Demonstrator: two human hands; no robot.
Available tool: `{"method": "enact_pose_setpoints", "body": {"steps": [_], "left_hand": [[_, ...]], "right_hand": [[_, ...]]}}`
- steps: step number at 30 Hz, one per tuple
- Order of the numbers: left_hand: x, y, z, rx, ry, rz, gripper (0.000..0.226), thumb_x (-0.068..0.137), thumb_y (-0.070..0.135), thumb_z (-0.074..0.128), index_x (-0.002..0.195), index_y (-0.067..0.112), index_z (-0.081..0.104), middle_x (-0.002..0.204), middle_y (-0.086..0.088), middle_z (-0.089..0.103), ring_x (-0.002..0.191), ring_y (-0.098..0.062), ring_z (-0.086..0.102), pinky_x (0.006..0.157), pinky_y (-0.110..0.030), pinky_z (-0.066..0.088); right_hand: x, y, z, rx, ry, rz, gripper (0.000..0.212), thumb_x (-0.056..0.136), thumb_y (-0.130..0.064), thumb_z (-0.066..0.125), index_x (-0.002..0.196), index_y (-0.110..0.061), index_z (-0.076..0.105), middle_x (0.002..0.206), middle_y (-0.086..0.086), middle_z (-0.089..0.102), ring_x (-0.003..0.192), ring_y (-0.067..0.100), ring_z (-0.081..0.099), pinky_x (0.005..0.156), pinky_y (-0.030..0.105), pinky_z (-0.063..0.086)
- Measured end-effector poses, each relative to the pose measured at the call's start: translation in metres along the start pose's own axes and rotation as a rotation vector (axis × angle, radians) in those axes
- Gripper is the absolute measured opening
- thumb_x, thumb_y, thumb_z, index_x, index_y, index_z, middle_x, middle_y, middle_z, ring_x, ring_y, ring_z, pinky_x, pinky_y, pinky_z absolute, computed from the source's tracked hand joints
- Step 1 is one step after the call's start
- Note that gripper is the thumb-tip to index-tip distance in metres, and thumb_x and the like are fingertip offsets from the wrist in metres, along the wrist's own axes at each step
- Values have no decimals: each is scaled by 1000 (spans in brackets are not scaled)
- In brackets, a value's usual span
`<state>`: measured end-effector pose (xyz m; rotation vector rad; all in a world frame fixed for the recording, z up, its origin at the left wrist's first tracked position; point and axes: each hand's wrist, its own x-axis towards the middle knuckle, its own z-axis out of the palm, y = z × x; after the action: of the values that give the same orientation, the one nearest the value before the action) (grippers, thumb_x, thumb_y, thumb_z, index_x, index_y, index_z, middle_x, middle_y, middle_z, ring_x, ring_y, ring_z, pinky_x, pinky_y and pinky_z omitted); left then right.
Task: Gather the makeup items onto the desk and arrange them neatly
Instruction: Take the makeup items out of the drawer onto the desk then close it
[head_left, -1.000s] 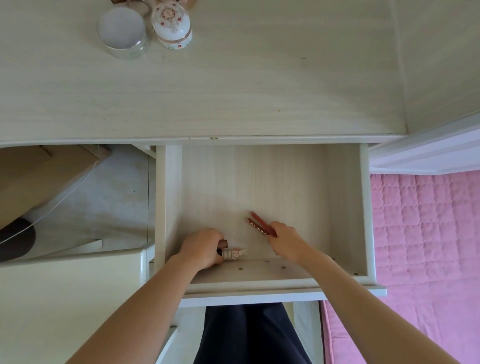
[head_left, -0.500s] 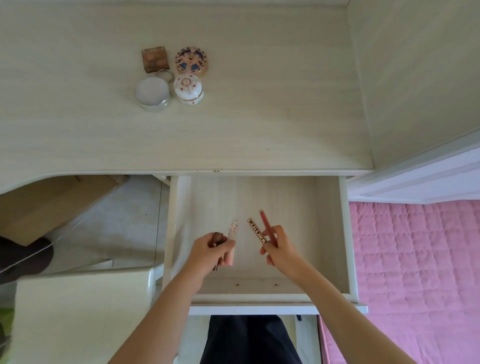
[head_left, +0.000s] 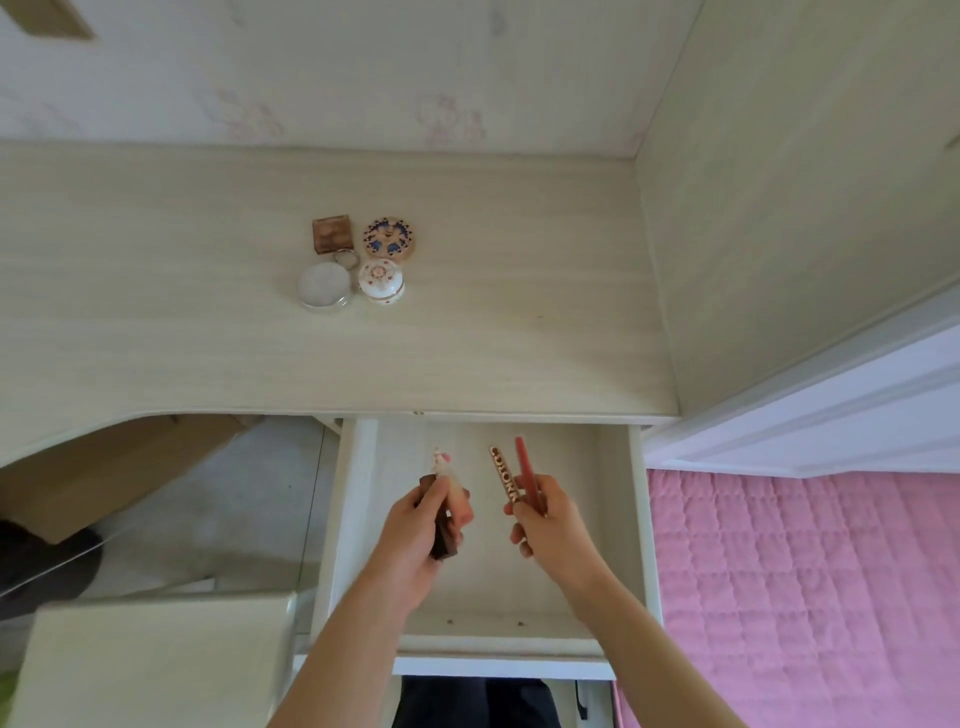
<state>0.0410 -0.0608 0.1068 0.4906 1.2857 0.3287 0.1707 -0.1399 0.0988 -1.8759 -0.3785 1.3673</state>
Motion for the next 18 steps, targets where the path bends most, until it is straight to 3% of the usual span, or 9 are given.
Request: {"method": "enact_pose_setpoints", "body": {"steps": [5,11,15,18], "left_hand": [[3,34,17,-51,-3,15,29,99,25,51,103,-2,61,90,-10,57,68,-17,51,61,-29,44],[24,92,40,77,-68,161,28,99,20,50,77,5,58,84,-11,58,75,-22,55,70,-33,45],[55,132,58,215,-36,250,18,99,16,48,86,5,56,81,-11,62,72,-24,60,68,-34,51],[85,157,69,357,-17,312,15,92,6,48,78,4,52,71,-11,62,70,-26,58,66,-37,49]], "right_hand": [[12,-34,-2,62,11,-42,22,94,-2,46,114,-11,52,92,7,57,63,13,54,51,25,41],[47,-87,0,108,49,-80,22,94,-4,46,113,-12,53,90,4,57,64,11,54,51,22,41],[80,-123,2,154,78,-65,23,91,-3,47,110,-12,56,90,5,62,66,13,56,53,23,42],[110,-149,5,141,108,-58,22,91,-3,47,110,-10,55,88,3,60,65,14,54,54,25,41]]}}
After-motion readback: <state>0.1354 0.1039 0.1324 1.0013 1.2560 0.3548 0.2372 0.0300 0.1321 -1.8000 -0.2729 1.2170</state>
